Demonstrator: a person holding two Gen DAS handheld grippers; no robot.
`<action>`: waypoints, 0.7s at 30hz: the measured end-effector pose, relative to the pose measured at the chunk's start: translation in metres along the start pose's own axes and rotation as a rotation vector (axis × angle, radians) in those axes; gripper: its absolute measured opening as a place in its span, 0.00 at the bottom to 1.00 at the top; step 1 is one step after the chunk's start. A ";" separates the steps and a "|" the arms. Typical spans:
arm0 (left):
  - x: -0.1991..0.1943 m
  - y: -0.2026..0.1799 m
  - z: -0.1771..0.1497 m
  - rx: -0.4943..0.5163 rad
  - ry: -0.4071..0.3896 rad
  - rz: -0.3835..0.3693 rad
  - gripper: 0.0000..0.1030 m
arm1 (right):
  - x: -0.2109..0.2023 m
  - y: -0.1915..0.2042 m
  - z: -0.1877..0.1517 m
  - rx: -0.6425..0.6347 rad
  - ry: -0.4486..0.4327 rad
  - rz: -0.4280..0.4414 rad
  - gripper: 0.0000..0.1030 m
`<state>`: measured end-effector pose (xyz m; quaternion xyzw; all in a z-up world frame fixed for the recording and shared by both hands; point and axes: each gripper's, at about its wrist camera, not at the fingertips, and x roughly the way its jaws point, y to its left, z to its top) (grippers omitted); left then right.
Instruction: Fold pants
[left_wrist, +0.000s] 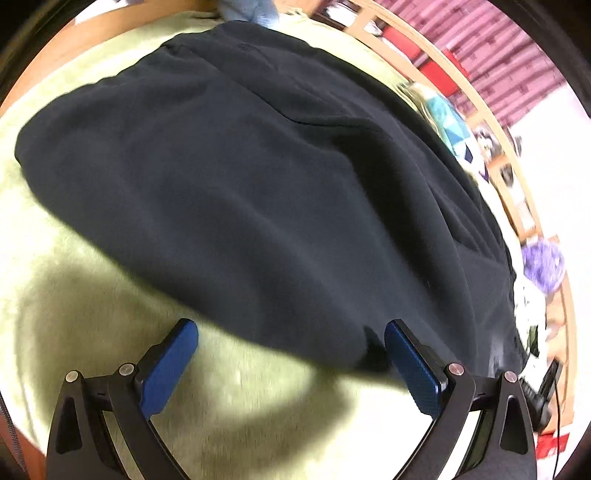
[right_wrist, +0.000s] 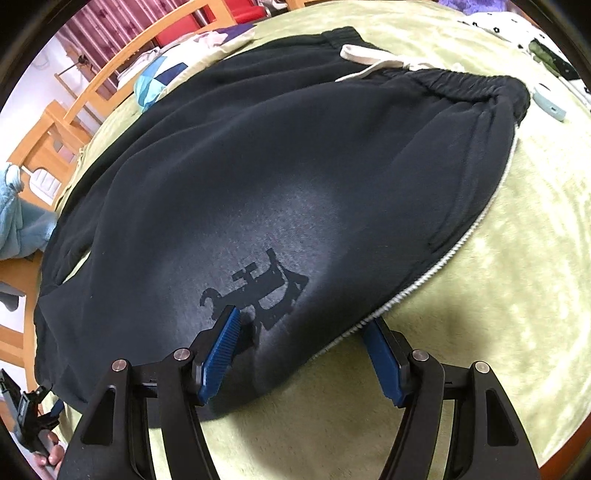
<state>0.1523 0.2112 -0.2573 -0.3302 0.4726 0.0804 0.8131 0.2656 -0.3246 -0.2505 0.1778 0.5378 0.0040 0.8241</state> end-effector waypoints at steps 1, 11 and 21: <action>0.001 0.002 0.002 -0.018 -0.021 -0.006 0.98 | 0.002 0.001 0.002 0.003 -0.004 0.004 0.66; -0.012 0.025 0.036 -0.085 -0.076 0.007 0.11 | -0.005 0.006 0.004 0.027 -0.078 0.029 0.09; -0.099 -0.019 0.080 0.062 -0.233 -0.018 0.10 | -0.075 0.031 0.030 -0.018 -0.207 0.142 0.08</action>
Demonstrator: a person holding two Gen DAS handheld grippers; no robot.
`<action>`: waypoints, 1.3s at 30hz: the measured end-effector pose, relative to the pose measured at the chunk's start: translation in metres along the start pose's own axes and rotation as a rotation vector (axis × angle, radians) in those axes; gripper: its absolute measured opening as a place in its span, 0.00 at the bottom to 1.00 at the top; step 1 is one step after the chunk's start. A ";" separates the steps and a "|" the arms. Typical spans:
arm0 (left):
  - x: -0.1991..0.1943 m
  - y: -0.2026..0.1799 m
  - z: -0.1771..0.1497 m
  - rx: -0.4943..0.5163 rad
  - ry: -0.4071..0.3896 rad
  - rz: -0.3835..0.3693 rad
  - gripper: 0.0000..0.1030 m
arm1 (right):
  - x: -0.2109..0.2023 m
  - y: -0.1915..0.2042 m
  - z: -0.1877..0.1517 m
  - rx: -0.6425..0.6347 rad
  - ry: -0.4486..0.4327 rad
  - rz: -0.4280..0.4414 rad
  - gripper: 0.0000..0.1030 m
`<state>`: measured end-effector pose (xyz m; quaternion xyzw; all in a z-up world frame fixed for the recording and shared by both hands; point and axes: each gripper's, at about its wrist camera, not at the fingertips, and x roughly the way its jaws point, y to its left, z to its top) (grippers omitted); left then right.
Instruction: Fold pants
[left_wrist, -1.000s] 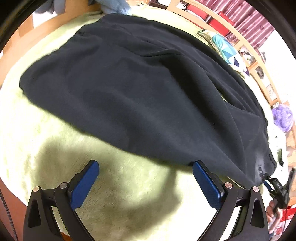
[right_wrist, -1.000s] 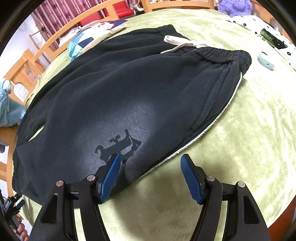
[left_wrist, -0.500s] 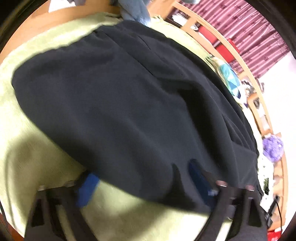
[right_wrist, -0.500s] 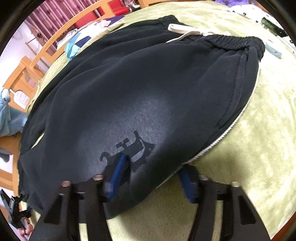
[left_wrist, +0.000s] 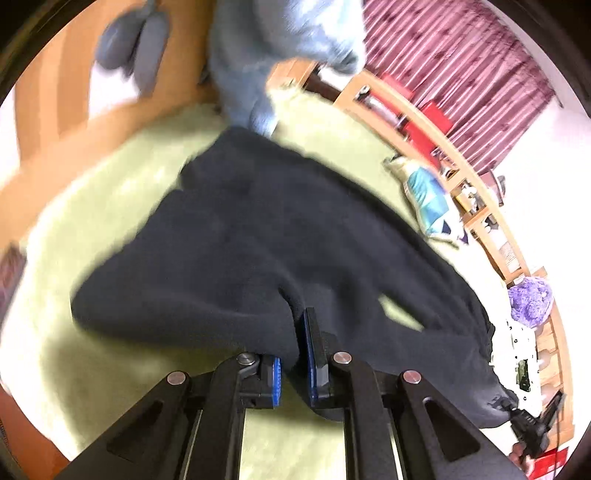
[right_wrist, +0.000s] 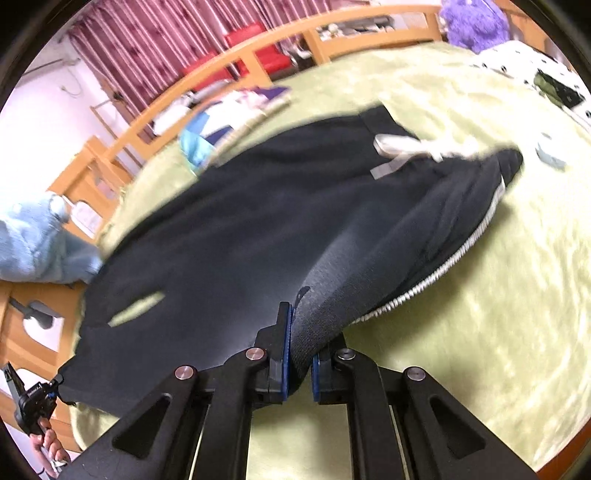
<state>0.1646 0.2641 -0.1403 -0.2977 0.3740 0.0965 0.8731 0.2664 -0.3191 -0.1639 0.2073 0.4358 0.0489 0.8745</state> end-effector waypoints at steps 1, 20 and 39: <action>-0.002 -0.011 0.010 0.032 -0.020 0.014 0.10 | -0.003 0.005 0.008 -0.008 -0.011 0.011 0.08; 0.117 -0.114 0.160 0.164 -0.168 0.092 0.10 | 0.091 0.085 0.202 -0.064 -0.132 0.051 0.07; 0.174 -0.102 0.119 0.187 0.004 0.143 0.67 | 0.170 0.077 0.138 -0.283 0.008 -0.095 0.51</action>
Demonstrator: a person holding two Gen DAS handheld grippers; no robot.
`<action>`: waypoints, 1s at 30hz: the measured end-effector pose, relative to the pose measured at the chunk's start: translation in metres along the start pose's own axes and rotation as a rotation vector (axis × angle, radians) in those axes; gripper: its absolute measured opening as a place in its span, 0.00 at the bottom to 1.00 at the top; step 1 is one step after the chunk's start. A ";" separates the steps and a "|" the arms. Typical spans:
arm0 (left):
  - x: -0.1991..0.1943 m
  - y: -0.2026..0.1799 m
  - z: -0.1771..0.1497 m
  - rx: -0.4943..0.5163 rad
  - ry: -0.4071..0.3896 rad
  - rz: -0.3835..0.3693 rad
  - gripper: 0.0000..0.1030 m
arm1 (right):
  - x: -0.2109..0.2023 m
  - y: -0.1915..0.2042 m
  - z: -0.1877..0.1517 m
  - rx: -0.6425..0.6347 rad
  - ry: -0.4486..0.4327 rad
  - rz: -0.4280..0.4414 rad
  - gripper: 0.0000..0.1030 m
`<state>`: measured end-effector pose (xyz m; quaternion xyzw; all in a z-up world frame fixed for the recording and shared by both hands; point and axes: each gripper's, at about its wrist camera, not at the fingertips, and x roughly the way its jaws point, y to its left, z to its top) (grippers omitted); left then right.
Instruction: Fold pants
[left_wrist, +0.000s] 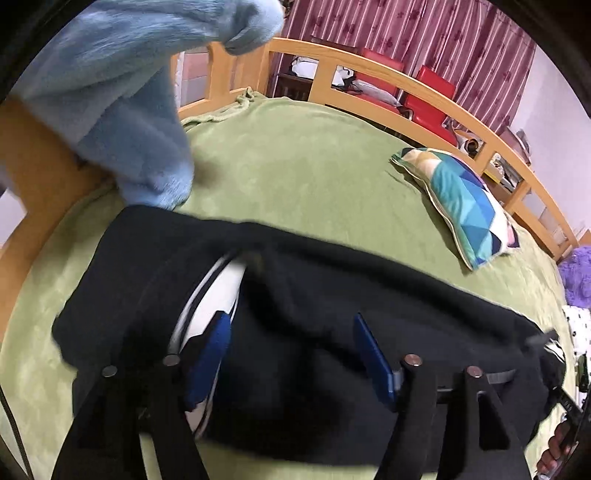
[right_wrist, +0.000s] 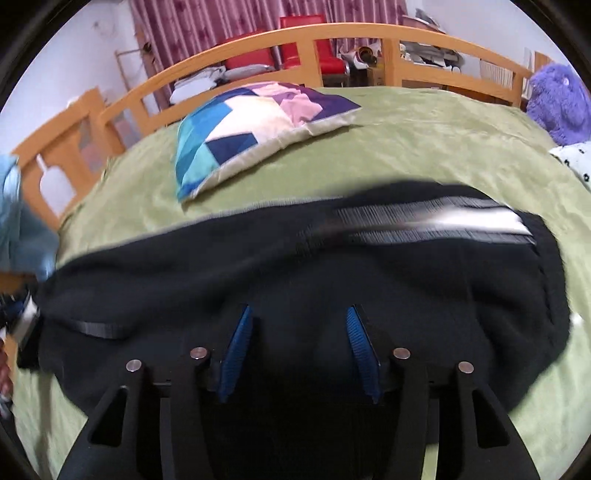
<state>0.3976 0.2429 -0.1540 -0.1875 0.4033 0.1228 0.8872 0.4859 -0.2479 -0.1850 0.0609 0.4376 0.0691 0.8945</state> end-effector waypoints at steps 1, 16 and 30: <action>-0.007 0.001 -0.008 -0.005 0.005 -0.013 0.67 | -0.007 -0.004 -0.011 -0.002 0.010 -0.004 0.51; 0.021 0.031 -0.113 -0.222 0.155 -0.183 0.67 | -0.021 -0.108 -0.104 0.341 0.092 0.075 0.53; 0.063 0.009 -0.081 -0.285 0.083 -0.136 0.55 | 0.041 -0.125 -0.054 0.515 -0.053 0.130 0.54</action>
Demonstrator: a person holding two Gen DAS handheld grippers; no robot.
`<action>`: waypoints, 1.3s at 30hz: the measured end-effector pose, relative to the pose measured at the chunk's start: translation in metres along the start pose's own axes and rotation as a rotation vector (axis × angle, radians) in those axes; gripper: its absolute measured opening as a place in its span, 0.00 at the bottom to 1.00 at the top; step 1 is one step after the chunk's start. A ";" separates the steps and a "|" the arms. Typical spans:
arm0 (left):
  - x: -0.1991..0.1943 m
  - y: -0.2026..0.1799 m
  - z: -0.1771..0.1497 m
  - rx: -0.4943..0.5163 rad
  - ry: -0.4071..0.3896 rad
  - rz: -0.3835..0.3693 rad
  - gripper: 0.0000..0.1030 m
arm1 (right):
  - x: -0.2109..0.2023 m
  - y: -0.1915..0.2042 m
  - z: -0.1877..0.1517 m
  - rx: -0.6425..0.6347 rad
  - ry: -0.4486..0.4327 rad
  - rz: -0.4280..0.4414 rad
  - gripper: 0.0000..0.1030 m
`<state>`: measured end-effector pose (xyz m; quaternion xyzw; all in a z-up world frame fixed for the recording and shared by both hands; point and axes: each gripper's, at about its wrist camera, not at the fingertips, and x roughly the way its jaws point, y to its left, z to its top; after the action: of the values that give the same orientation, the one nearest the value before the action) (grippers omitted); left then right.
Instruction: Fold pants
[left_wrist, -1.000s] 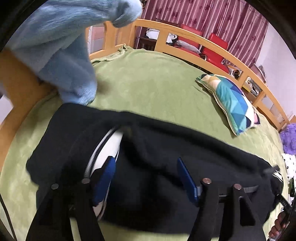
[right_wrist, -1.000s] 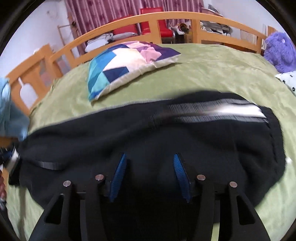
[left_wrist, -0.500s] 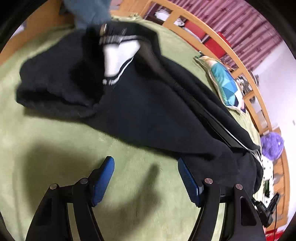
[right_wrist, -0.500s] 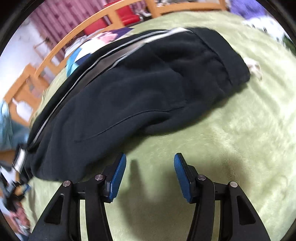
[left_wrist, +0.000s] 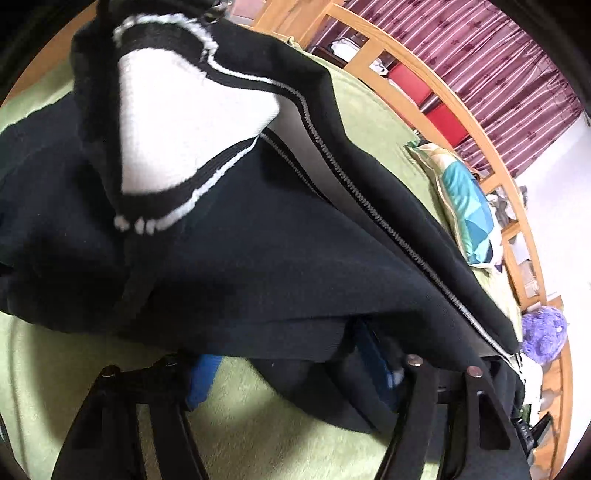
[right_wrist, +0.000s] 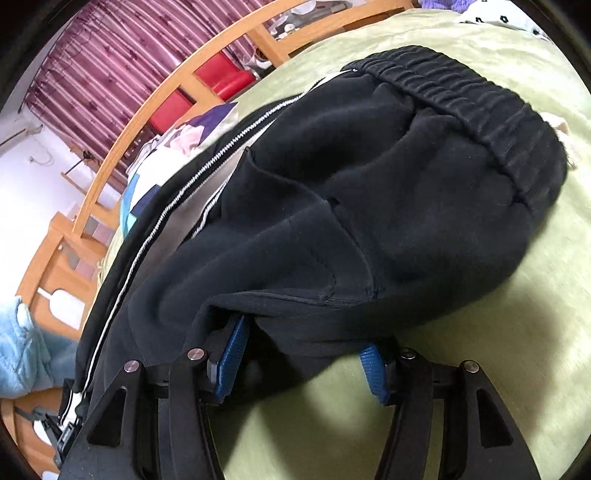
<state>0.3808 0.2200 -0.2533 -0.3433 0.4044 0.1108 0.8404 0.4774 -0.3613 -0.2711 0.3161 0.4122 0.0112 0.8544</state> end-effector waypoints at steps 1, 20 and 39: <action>0.000 -0.001 -0.001 0.003 0.001 0.014 0.42 | 0.002 0.002 0.001 0.010 -0.001 -0.006 0.52; -0.128 0.008 -0.100 0.185 0.038 0.031 0.04 | -0.173 -0.037 -0.065 0.017 -0.043 -0.003 0.06; -0.244 0.015 -0.192 0.318 0.060 0.053 0.40 | -0.339 -0.151 -0.162 -0.102 0.035 -0.176 0.22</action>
<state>0.0997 0.1250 -0.1600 -0.1981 0.4507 0.0572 0.8686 0.1019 -0.4906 -0.1919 0.2344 0.4524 -0.0373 0.8597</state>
